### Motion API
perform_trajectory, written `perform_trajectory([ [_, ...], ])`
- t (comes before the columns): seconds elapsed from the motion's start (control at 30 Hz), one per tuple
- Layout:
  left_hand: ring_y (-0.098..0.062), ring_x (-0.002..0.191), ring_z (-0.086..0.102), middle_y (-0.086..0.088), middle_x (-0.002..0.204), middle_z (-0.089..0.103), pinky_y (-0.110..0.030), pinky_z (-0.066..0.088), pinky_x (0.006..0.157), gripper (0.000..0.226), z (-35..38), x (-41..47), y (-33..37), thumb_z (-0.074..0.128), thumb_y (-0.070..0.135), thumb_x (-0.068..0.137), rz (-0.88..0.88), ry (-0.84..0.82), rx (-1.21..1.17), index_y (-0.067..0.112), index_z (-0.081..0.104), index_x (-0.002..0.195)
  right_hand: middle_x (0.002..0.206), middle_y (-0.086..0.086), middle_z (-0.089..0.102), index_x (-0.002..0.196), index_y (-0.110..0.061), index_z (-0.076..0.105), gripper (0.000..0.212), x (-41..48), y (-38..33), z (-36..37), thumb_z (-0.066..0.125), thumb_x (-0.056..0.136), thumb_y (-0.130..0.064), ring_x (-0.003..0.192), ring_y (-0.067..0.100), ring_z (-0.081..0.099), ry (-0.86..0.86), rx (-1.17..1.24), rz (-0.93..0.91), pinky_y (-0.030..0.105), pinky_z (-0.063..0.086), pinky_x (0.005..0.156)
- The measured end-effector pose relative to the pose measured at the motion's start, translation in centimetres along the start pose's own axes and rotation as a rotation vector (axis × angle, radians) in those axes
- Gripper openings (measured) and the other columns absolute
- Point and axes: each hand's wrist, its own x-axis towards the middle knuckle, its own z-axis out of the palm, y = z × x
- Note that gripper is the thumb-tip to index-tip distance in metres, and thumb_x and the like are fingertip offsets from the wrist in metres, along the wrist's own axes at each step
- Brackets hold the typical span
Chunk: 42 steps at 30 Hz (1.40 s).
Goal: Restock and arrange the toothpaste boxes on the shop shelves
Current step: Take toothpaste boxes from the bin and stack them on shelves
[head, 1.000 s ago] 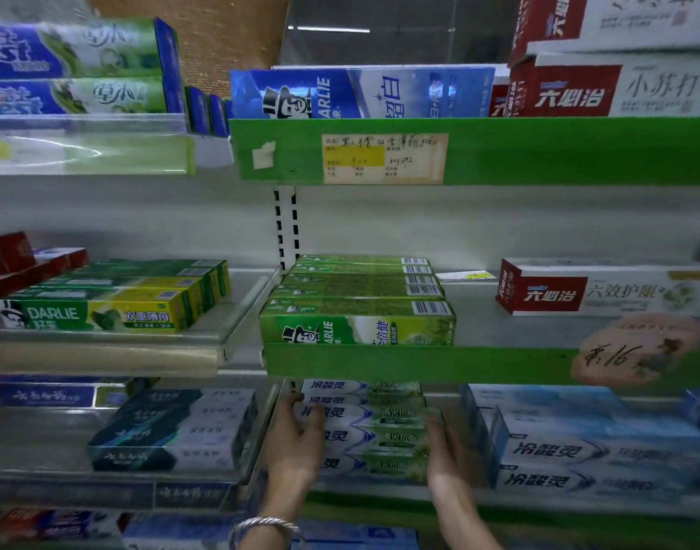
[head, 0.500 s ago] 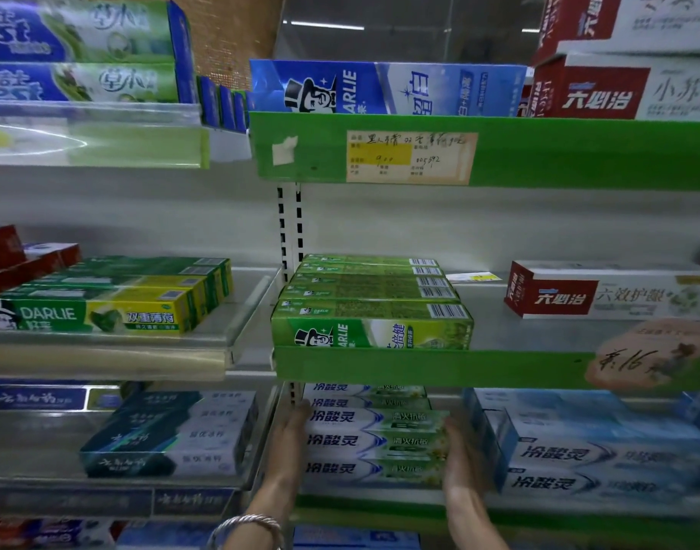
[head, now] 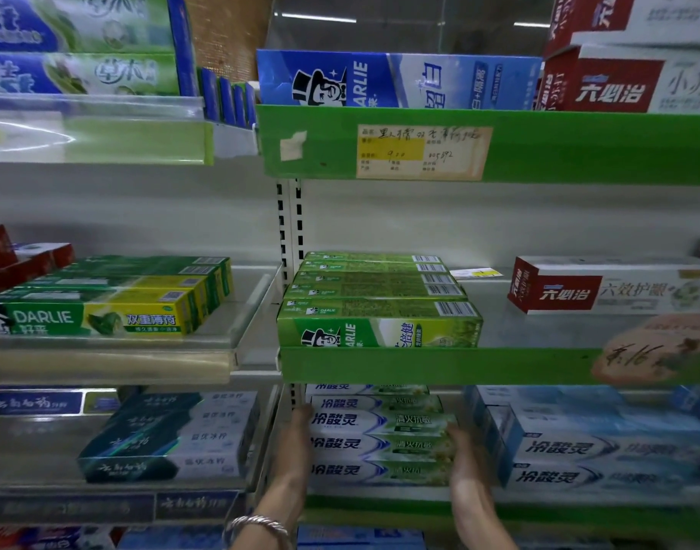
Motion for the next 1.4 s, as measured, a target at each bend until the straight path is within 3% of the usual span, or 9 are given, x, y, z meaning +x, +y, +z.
perform_trajectory([
  [0.27, -0.040, 0.092, 0.069, -0.023, 0.101, 0.072, -0.055, 0.048, 0.094, 0.057, -1.0, 0.1, 2.7, 0.035, 0.051, 0.096, -0.045, -0.154, -0.095, 0.009, 0.073, 0.101, 0.090, 0.012, 0.073, 0.096, -0.025, 0.069, 0.075, 5.0, 3.3, -2.4, 0.040, 0.065, -0.087, 0.081, 0.036, 0.071, -0.021, -0.085, -0.118, 0.057, 0.056, 0.078],
  [0.47, -0.036, 0.076, 0.071, -0.023, 0.090, 0.073, -0.042, 0.052, 0.077, 0.041, -0.9, 0.9, 2.7, 0.042, 0.035, 0.097, -0.043, -0.167, -0.119, 0.006, 0.070, 0.096, 0.092, 0.011, 0.068, 0.101, -0.021, 0.064, 0.047, 2.3, 0.1, -0.9, 0.029, 0.094, -0.052, 0.082, 0.031, 0.065, -0.169, -0.036, -0.129, 0.037, 0.052, 0.074],
  [0.6, -0.031, 0.060, 0.070, -0.020, 0.075, 0.073, -0.039, 0.050, 0.069, 0.040, -0.8, 1.3, 2.5, 0.042, 0.029, 0.096, -0.060, -0.180, -0.166, 0.008, 0.071, 0.079, 0.101, 0.015, 0.068, 0.109, -0.018, 0.063, 0.048, 3.5, 1.1, -1.3, 0.027, 0.098, -0.047, 0.096, 0.032, 0.065, -0.176, -0.051, -0.084, 0.047, 0.050, 0.091],
  [0.7, -0.028, 0.052, 0.067, -0.017, 0.066, 0.071, -0.038, 0.049, 0.067, 0.038, -0.7, 1.5, 2.5, 0.039, 0.026, 0.096, -0.068, -0.176, -0.191, 0.008, 0.067, 0.078, 0.090, 0.016, 0.074, 0.100, -0.010, 0.067, 0.053, 4.4, 1.6, -1.9, 0.025, 0.100, -0.041, 0.081, 0.029, 0.071, -0.188, -0.067, -0.058, 0.041, 0.055, 0.076],
  [0.77, -0.030, 0.055, 0.067, -0.018, 0.068, 0.071, -0.038, 0.051, 0.067, 0.036, -0.8, 1.9, 2.3, 0.038, 0.024, 0.095, -0.073, -0.178, -0.194, 0.006, 0.066, 0.080, 0.082, 0.012, 0.075, 0.094, -0.010, 0.068, 0.052, 4.8, 1.8, -2.0, 0.025, 0.101, -0.038, 0.071, 0.025, 0.071, -0.171, -0.077, -0.049, 0.035, 0.055, 0.063],
  [0.9, -0.029, 0.056, 0.068, -0.016, 0.069, 0.072, -0.037, 0.050, 0.062, 0.028, -0.8, 1.6, 2.7, 0.038, 0.018, 0.094, -0.100, -0.176, -0.226, 0.005, 0.062, 0.091, 0.094, 0.010, 0.073, 0.096, -0.029, 0.071, 0.050, 5.3, 2.2, -1.7, 0.035, 0.088, -0.064, 0.083, 0.030, 0.071, -0.159, -0.047, -0.072, 0.052, 0.058, 0.075],
  [1.03, -0.043, 0.089, 0.068, -0.029, 0.111, 0.066, -0.045, 0.057, 0.066, 0.061, -0.9, 1.3, 3.1, 0.055, 0.027, 0.077, -0.165, -0.132, -0.281, -0.003, 0.050, 0.130, 0.094, 0.011, 0.072, 0.092, -0.032, 0.070, 0.040, 5.2, 1.6, -1.6, 0.035, 0.096, -0.051, 0.083, 0.032, 0.070, -0.158, -0.027, -0.034, 0.052, 0.057, 0.075],
  [1.2, -0.039, 0.078, 0.070, -0.025, 0.105, 0.069, -0.041, 0.057, 0.060, 0.060, -1.3, 0.7, 3.4, 0.051, 0.021, 0.074, -0.165, -0.197, -0.320, 0.003, 0.051, 0.131, 0.099, 0.016, 0.073, 0.098, -0.024, 0.074, 0.047, 5.4, 1.6, -1.8, 0.040, 0.093, -0.057, 0.088, 0.035, 0.071, -0.147, 0.025, -0.001, 0.056, 0.054, 0.084],
  [1.4, -0.040, 0.094, 0.068, -0.020, 0.116, 0.068, -0.043, 0.056, 0.070, 0.054, -1.3, 0.9, 3.2, 0.038, 0.010, 0.082, -0.109, -0.268, -0.307, 0.016, 0.052, 0.134, 0.098, 0.021, 0.072, 0.098, -0.016, 0.073, 0.047, 5.6, 1.7, -1.9, 0.038, 0.097, -0.047, 0.088, 0.040, 0.070, -0.138, 0.047, 0.000, 0.057, 0.052, 0.085],
])
